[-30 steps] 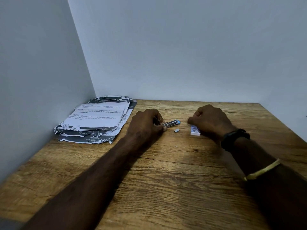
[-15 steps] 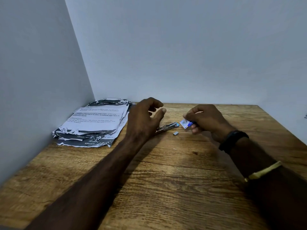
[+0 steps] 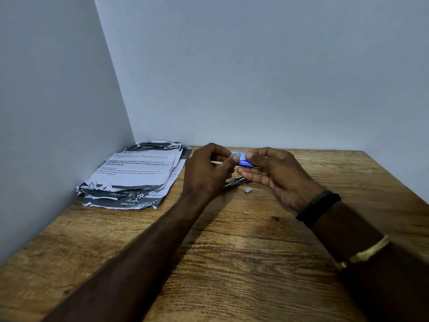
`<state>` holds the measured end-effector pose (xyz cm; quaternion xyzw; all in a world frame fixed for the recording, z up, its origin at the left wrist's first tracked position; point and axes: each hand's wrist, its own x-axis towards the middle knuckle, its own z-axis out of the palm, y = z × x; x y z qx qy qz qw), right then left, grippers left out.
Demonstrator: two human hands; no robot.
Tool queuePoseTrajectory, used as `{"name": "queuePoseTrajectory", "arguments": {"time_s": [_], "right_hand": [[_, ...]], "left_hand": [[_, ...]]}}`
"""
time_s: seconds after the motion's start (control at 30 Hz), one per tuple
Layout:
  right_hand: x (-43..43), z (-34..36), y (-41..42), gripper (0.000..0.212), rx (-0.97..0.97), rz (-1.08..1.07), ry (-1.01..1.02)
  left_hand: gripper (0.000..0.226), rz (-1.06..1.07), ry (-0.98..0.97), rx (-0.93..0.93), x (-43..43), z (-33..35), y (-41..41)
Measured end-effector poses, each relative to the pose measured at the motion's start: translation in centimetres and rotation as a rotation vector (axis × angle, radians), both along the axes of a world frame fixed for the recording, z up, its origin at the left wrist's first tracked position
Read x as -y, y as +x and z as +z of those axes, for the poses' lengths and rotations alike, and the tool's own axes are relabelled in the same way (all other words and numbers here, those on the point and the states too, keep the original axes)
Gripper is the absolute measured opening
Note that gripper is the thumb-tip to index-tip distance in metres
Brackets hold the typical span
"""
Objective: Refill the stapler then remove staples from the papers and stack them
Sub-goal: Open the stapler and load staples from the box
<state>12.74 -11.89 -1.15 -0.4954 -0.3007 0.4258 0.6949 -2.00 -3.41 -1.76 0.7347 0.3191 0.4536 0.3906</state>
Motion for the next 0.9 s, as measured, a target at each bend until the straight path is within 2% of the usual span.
{"name": "queuePoseTrajectory", "arguments": {"time_s": [0.2, 0.33, 0.43, 0.63, 0.8, 0.9], "right_hand": [[0.0, -0.4, -0.8, 0.020, -0.003, -0.021, 0.025], [0.0, -0.5, -1.1, 0.038, 0.035, -0.022, 0.045], [-0.1, -0.7, -1.0, 0.042, 0.052, -0.018, 0.061], [-0.2, -0.8, -1.0, 0.038, 0.039, -0.003, 0.074], [-0.3, -0.9, -0.6, 0.014, 0.020, 0.029, 0.060], [-0.4, -1.0, -0.5, 0.010, 0.079, 0.009, 0.061]], "left_hand": [[0.024, -0.128, -0.397, 0.238, 0.5, -0.2, -0.1], [0.024, -0.112, -0.438, 0.299, 0.7, -0.1, -0.1], [0.024, -0.083, -0.412, 0.304, 0.7, 0.0, -0.1], [0.021, -0.090, -0.493, 0.327, 0.2, 0.2, -0.1], [0.024, -0.112, -0.573, 0.307, -0.5, 0.4, -0.3], [0.020, -0.093, -0.577, 0.302, -0.8, 0.5, -0.3]]}}
